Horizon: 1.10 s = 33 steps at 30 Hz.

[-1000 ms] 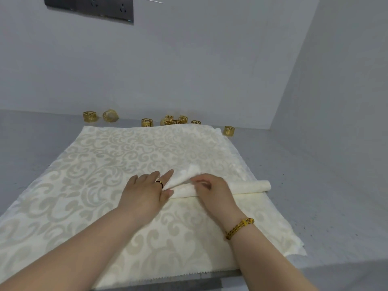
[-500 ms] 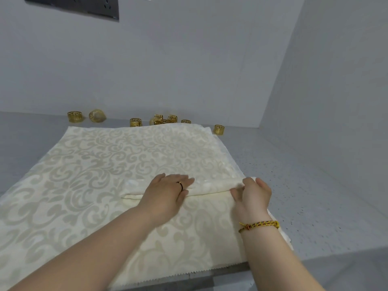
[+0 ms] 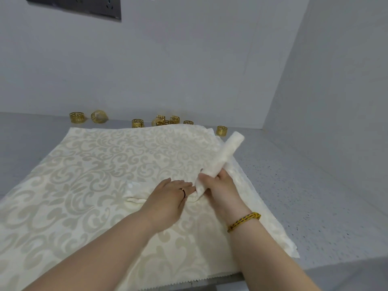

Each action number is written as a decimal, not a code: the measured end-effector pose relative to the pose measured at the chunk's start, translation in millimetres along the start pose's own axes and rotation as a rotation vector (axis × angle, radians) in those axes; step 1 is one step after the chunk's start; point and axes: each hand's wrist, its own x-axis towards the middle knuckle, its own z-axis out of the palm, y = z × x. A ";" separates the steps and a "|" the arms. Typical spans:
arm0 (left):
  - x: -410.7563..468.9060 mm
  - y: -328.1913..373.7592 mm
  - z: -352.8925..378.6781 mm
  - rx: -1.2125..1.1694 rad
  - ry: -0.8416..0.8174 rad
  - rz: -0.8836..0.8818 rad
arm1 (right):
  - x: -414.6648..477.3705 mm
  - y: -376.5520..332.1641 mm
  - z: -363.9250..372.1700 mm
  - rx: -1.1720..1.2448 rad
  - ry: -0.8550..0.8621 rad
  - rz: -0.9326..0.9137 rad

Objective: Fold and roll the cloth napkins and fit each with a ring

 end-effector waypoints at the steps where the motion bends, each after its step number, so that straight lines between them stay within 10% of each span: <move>1: -0.7 0.5 -2.3 -0.120 0.039 -0.028 | -1.3 2.5 3.7 -0.112 0.010 -0.056; 8: -14.0 -15.8 -40.8 -0.398 0.340 -0.255 | -5.4 4.6 18.0 -0.844 -0.163 -0.437; 17: -62.3 -62.7 -55.8 -0.635 0.265 -0.415 | -2.8 6.5 31.4 -1.429 -0.391 -0.538; 29: -17.4 -16.1 -35.1 0.181 0.070 -0.131 | 1.7 12.4 34.9 -1.537 -0.417 -0.527; 33: -14.5 -25.2 -23.6 0.131 0.044 -0.140 | 5.5 17.4 24.1 -1.435 -0.483 -0.469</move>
